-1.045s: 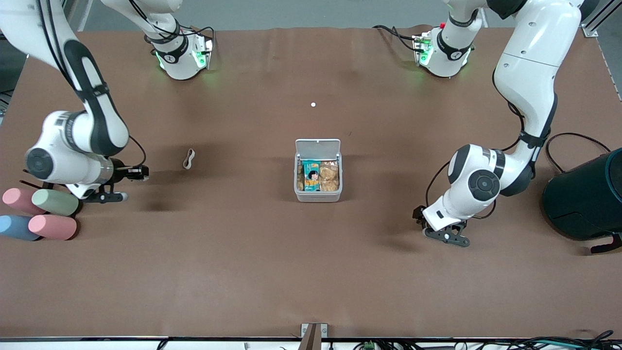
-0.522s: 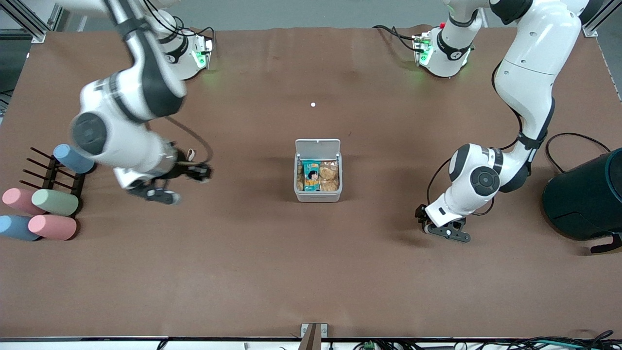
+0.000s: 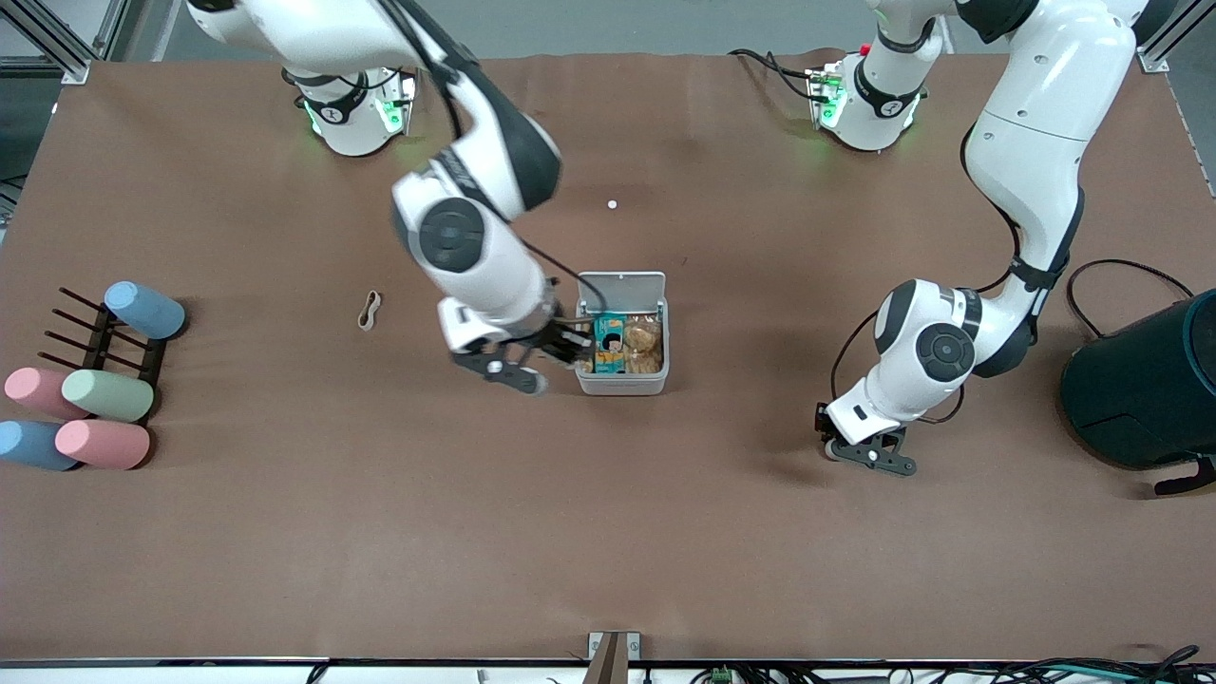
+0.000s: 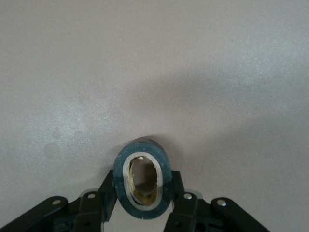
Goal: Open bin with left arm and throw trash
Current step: 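Carry the black wrapper over the bin with the right gripper and release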
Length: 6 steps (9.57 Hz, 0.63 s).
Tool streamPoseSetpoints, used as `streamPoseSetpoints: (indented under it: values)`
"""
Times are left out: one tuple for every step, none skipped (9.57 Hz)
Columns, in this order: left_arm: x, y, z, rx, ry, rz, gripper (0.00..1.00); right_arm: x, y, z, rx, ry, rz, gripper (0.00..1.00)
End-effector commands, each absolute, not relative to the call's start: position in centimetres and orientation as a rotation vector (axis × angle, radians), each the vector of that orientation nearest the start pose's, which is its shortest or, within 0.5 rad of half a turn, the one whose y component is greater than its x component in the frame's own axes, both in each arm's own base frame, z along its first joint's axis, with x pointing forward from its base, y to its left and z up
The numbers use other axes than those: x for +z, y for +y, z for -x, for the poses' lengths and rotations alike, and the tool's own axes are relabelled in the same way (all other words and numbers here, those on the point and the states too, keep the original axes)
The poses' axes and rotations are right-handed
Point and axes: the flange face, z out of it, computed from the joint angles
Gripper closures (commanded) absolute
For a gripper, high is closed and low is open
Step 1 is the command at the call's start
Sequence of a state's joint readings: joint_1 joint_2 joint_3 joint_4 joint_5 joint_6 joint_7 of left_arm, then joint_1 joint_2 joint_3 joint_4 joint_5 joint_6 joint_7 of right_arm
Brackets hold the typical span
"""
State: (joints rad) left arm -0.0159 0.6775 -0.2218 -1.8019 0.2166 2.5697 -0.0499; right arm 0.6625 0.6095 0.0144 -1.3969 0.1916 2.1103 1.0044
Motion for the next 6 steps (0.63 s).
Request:
streamPoseSetpoints:
  values:
    - [19.8,-15.0,-65.0,-0.161,0.496,3.104,1.00,35.6,48.9,-55.1,0.100,0.584,2.896,0.77]
    - [20.0,-15.0,-65.0,-0.158,0.486,3.105,1.00,34.4,49.9,-54.2,0.099,0.550,2.928,0.75]
    - [20.8,-15.8,-65.3,-0.145,0.489,3.112,1.00,33.8,50.4,-53.7,0.099,0.532,2.943,0.75]
    - [22.2,-17.1,-65.9,-0.124,0.496,3.123,1.00,33.2,50.3,-53.6,0.111,0.511,2.961,0.72]
    - [23.4,-17.6,-66.4,-0.099,0.505,3.119,1.00,31.9,50.9,-52.4,0.132,0.493,2.992,0.69]
    - [24.5,-18.4,-66.6,-0.083,0.521,3.120,1.00,31.3,51.2,-52.0,0.137,0.490,2.999,0.67]
